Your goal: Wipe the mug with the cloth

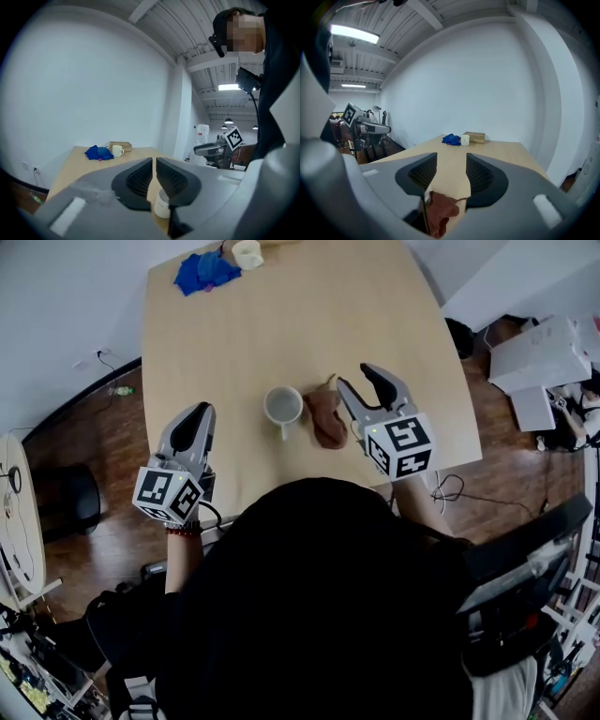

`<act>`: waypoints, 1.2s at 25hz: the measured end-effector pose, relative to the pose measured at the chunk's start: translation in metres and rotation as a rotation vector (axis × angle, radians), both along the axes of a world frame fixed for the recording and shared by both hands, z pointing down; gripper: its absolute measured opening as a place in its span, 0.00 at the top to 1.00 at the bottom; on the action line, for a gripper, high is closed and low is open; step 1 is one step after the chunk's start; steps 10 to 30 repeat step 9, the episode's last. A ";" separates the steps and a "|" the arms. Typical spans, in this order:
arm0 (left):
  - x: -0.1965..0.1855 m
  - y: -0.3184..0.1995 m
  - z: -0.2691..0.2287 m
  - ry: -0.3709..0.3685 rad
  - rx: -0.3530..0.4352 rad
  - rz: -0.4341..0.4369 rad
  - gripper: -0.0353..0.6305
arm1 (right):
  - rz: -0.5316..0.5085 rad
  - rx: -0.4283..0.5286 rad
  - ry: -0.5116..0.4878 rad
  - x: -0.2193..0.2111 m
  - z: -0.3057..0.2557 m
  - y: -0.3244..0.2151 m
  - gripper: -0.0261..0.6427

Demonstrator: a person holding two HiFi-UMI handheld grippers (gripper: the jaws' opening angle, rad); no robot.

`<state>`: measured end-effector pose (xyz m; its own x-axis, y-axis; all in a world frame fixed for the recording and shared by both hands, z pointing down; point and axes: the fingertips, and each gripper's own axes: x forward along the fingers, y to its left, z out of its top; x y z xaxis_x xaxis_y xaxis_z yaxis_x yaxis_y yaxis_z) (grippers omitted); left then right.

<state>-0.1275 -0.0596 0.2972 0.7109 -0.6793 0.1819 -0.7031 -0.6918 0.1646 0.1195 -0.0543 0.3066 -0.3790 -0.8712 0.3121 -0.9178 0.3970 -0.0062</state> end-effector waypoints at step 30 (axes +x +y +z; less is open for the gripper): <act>0.002 0.002 0.002 -0.002 -0.003 -0.005 0.90 | -0.008 -0.003 0.023 -0.003 0.007 0.000 0.69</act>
